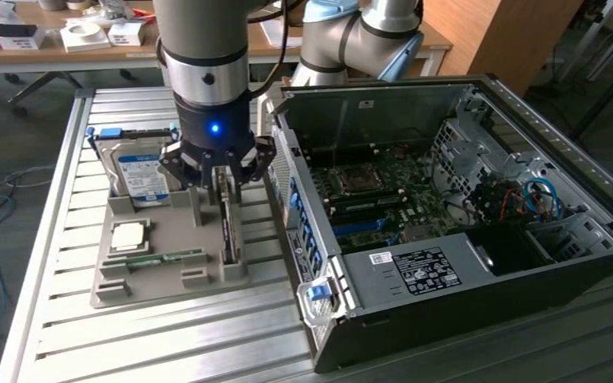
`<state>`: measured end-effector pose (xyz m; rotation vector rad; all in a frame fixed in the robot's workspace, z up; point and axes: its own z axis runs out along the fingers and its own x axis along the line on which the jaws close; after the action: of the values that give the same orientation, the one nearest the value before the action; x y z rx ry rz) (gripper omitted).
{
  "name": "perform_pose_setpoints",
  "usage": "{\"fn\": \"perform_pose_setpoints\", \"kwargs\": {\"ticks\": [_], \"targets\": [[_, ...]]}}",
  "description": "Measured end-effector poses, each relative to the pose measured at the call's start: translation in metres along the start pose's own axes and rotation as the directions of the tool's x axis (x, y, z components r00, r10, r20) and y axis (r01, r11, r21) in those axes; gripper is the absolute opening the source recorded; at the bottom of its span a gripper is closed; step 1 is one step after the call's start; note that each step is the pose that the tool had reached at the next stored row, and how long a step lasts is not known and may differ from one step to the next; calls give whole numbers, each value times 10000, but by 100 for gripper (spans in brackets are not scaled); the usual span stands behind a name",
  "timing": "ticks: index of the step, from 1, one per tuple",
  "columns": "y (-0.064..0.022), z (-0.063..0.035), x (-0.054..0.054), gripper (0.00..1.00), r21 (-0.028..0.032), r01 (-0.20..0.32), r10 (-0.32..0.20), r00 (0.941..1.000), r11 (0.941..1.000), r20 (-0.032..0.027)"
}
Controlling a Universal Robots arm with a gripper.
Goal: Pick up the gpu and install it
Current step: 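Pick up the gpu and move the gpu toward the slot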
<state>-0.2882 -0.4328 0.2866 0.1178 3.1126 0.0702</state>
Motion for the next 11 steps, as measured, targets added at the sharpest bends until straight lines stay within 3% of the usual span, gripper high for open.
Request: {"fn": "perform_pose_setpoints", "kwargs": {"ticks": [11], "targets": [[-6,160,4,42,-3,0,0,10000,10000,0]]}}
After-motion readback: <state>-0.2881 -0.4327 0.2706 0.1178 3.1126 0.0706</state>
